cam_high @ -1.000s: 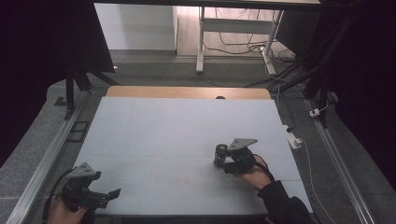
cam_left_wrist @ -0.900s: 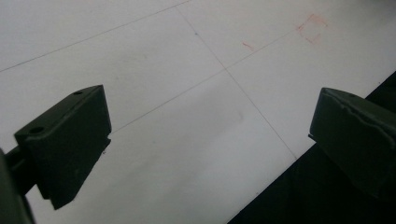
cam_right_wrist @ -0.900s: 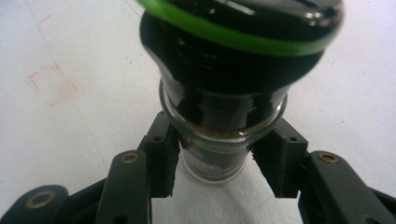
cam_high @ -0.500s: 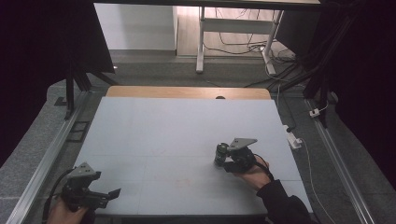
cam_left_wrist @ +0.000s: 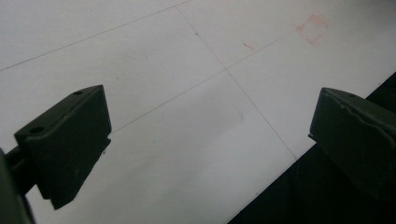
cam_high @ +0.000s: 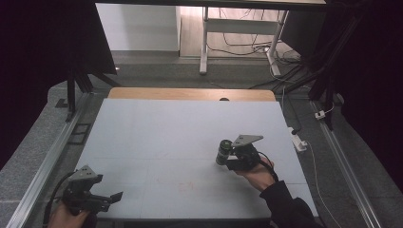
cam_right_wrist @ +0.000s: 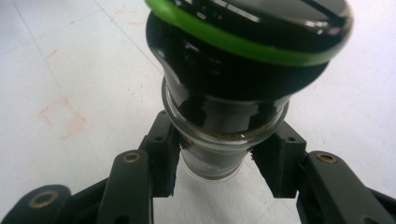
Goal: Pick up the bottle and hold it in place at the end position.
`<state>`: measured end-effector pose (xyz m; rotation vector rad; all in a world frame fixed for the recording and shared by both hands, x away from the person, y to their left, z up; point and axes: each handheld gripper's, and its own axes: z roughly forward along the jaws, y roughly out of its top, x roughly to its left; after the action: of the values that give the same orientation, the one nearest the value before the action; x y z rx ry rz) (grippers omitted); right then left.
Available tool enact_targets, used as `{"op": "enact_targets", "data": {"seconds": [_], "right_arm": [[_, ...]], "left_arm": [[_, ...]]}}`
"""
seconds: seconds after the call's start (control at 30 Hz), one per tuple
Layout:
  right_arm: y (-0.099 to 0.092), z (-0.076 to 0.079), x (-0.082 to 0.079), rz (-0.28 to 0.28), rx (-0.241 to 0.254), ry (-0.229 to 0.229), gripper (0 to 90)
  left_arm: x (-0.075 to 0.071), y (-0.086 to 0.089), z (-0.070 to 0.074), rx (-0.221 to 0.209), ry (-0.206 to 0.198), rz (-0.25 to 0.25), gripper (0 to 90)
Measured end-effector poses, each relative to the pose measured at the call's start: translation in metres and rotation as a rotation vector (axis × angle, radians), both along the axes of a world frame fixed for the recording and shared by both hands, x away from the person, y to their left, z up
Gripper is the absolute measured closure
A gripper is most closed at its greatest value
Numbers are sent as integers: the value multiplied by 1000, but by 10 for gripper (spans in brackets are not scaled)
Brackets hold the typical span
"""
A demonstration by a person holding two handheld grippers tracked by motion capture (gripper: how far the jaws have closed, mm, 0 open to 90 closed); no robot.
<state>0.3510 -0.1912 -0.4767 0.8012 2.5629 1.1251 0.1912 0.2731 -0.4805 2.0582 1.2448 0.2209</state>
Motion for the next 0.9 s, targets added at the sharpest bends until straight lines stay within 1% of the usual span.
{"op": "enact_targets", "data": {"seconds": [0.07,0.2,0.27,0.47,0.63,0.77,0.9], "right_arm": [[3,2,2,-3,3,4,528],[8,5,7,-5,10,29,528],[12,7,9,-3,5,22,528],[23,12,16,-3,10,5,527],[33,16,23,2,7,-22,527],[41,18,29,5,16,-32,527],[51,19,36,13,11,-39,527]], "left_arm": [[0,0,0,0,0,0,0],[0,0,0,-1,0,1,0],[0,0,0,-1,0,1,0],[0,0,0,-2,0,1,0],[0,1,0,-2,1,1,0],[0,1,0,-3,0,0,0],[0,1,0,-3,0,0,0]]}}
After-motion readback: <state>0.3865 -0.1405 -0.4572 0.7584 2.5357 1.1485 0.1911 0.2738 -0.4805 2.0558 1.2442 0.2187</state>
